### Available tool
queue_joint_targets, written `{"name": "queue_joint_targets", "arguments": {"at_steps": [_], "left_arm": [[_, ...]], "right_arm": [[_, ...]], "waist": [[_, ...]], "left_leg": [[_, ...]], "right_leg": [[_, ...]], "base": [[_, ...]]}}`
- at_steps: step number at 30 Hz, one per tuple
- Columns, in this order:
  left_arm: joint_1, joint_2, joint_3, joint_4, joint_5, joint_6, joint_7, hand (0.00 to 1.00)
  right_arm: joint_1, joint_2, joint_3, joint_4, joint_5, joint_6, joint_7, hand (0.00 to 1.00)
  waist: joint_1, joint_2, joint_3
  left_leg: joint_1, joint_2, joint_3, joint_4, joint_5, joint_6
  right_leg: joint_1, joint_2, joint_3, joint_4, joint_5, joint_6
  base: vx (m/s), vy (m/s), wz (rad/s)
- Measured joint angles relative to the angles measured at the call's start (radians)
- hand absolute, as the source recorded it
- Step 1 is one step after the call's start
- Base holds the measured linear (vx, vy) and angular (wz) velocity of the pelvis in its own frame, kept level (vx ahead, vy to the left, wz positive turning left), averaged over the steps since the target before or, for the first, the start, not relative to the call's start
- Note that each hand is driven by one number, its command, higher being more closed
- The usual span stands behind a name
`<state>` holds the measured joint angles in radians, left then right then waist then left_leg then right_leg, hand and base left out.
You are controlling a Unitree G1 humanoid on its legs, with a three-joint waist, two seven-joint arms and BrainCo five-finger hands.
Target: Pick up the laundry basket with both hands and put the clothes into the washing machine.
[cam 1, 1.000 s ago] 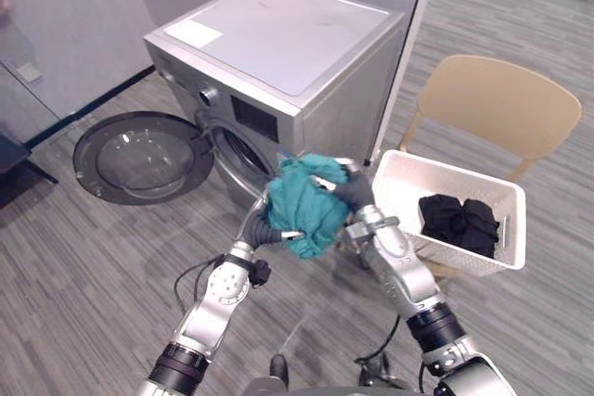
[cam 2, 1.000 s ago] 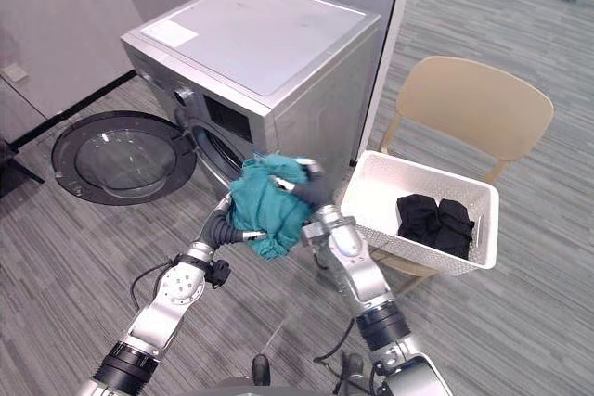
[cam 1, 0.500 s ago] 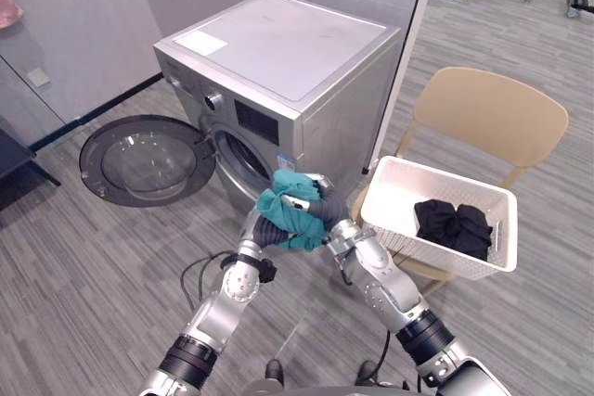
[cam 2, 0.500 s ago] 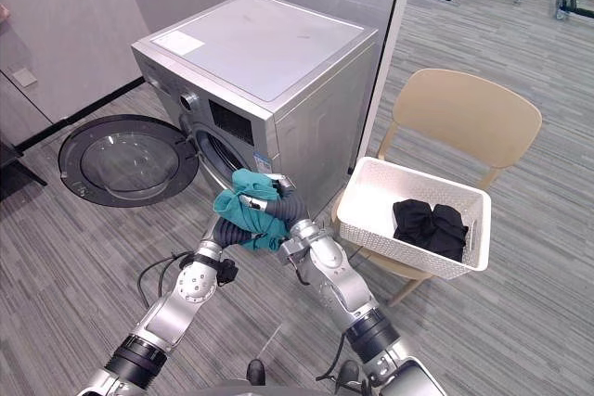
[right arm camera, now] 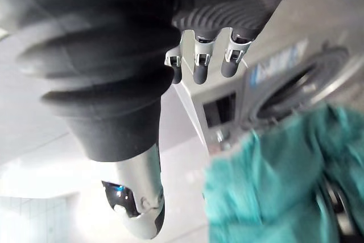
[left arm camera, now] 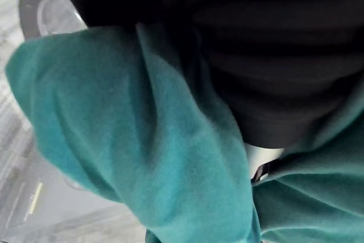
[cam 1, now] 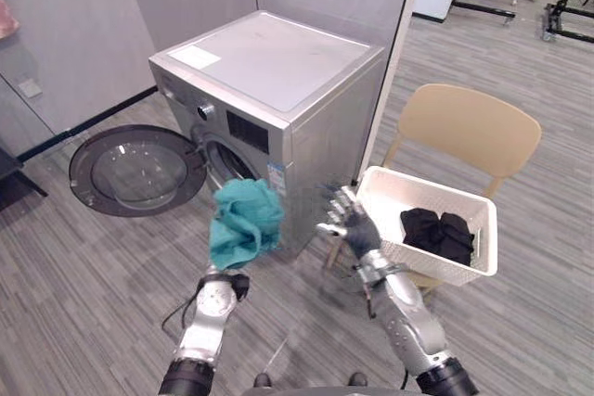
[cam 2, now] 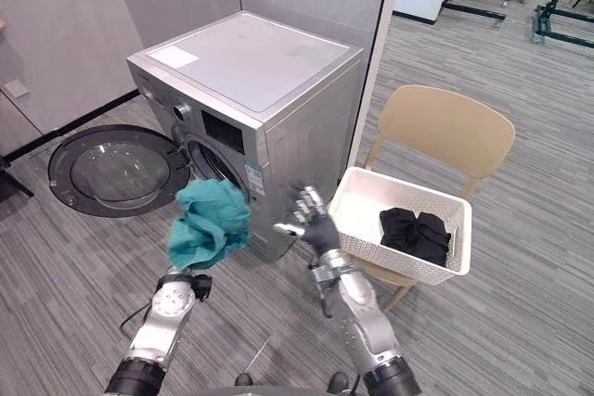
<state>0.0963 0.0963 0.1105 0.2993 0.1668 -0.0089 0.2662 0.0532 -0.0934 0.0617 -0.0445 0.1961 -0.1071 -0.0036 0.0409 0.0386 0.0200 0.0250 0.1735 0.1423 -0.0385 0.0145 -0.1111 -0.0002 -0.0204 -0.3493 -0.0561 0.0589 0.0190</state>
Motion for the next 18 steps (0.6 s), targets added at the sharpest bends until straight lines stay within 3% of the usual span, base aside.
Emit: {"name": "queue_joint_targets", "arguments": {"at_steps": [4,9,10,11,12,13,14,15,16,17,18], "left_arm": [[0.046,0.018,0.062,0.093,-0.008,0.001,-0.004,1.00],[0.053,0.036,0.087,0.228,-0.009,0.005,-0.032,1.00],[0.052,0.036,0.090,0.253,-0.009,0.006,-0.037,1.00],[0.053,0.034,0.092,0.284,-0.009,0.014,-0.045,1.00],[0.052,0.030,0.092,0.299,-0.009,0.018,-0.047,1.00],[0.050,0.020,0.088,0.321,-0.009,0.024,-0.048,1.00],[0.051,0.017,0.087,0.336,-0.009,0.025,-0.048,1.00],[0.053,0.016,0.090,0.363,-0.009,0.027,-0.047,1.00],[0.063,0.016,0.090,0.376,-0.008,0.026,-0.047,1.00],[0.070,0.016,0.091,0.391,-0.008,0.026,-0.047,1.00],[0.071,0.024,0.092,0.402,-0.007,0.027,-0.047,1.00]], "right_arm": [[0.060,-0.073,-0.076,0.124,-0.202,0.003,-0.022,0.00],[0.065,-0.094,-0.125,0.481,-0.363,0.072,-0.045,0.00],[0.065,-0.094,-0.136,0.555,-0.381,0.085,-0.054,0.00],[0.074,-0.090,-0.149,0.629,-0.408,0.100,-0.063,0.00],[0.081,-0.092,-0.156,0.660,-0.416,0.104,-0.064,0.00],[0.087,-0.099,-0.176,0.726,-0.431,0.119,-0.069,0.00],[0.087,-0.103,-0.186,0.768,-0.435,0.127,-0.073,0.00],[0.090,-0.108,-0.191,0.817,-0.435,0.136,-0.083,0.00],[0.090,-0.111,-0.191,0.842,-0.435,0.138,-0.084,0.00],[0.093,-0.109,-0.192,0.864,-0.435,0.140,-0.086,0.00],[0.082,-0.091,-0.192,0.871,-0.434,0.138,-0.089,0.00]], "waist": [[-0.001,-0.001,0.003],[0.002,0.006,0.064],[0.003,0.009,0.086],[-0.002,0.003,0.092],[-0.005,0.002,0.093],[-0.007,-0.004,0.102],[-0.006,0.005,0.102],[-0.026,0.021,0.105],[-0.031,0.035,0.100],[-0.028,0.037,0.102],[-0.025,0.021,0.110]], "left_leg": [[-0.010,0.000,-0.004,-0.002,0.000,0.000],[-0.121,-0.007,-0.062,0.052,0.004,0.005],[-0.151,-0.012,-0.047,0.052,-0.004,0.068],[-0.164,-0.015,0.061,0.043,-0.037,0.176],[-0.165,-0.014,0.121,0.036,-0.054,0.201],[-0.171,-0.005,0.255,0.036,-0.062,0.211],[-0.173,0.009,0.359,0.044,-0.060,0.209],[-0.167,0.034,0.475,0.057,-0.027,0.194],[-0.158,0.049,0.501,0.063,0.049,0.168],[-0.145,0.046,0.488,0.054,0.083,0.080],[-0.140,0.014,0.460,0.048,0.081,0.074]], "right_leg": [[0.000,0.000,-0.005,0.000,0.000,0.000],[-0.077,-0.032,-0.087,0.090,-0.055,-0.005],[-0.095,-0.059,-0.128,0.122,-0.073,-0.001],[-0.100,-0.090,-0.179,0.133,-0.084,0.010],[-0.098,-0.109,-0.205,0.133,-0.086,0.014],[-0.093,-0.152,-0.264,0.137,-0.085,0.015],[-0.088,-0.172,-0.302,0.148,-0.088,0.021],[-0.065,-0.194,-0.367,0.173,-0.096,0.046],[-0.044,-0.195,-0.409,0.187,-0.104,0.056],[-0.025,-0.201,-0.429,0.195,-0.108,0.064],[0.000,-0.228,-0.452,0.196,-0.106,0.073]], "base": [[-0.01,0.003,0.02],[-0.05,0.013,0.46],[-0.04,0.048,1.07],[0.01,0.055,1.24],[0.12,0.128,1.48],[0.16,0.150,1.36],[0.24,0.276,1.73],[0.20,0.226,1.57],[0.26,0.243,1.42],[0.19,0.171,1.04],[0.17,0.160,0.81]]}}
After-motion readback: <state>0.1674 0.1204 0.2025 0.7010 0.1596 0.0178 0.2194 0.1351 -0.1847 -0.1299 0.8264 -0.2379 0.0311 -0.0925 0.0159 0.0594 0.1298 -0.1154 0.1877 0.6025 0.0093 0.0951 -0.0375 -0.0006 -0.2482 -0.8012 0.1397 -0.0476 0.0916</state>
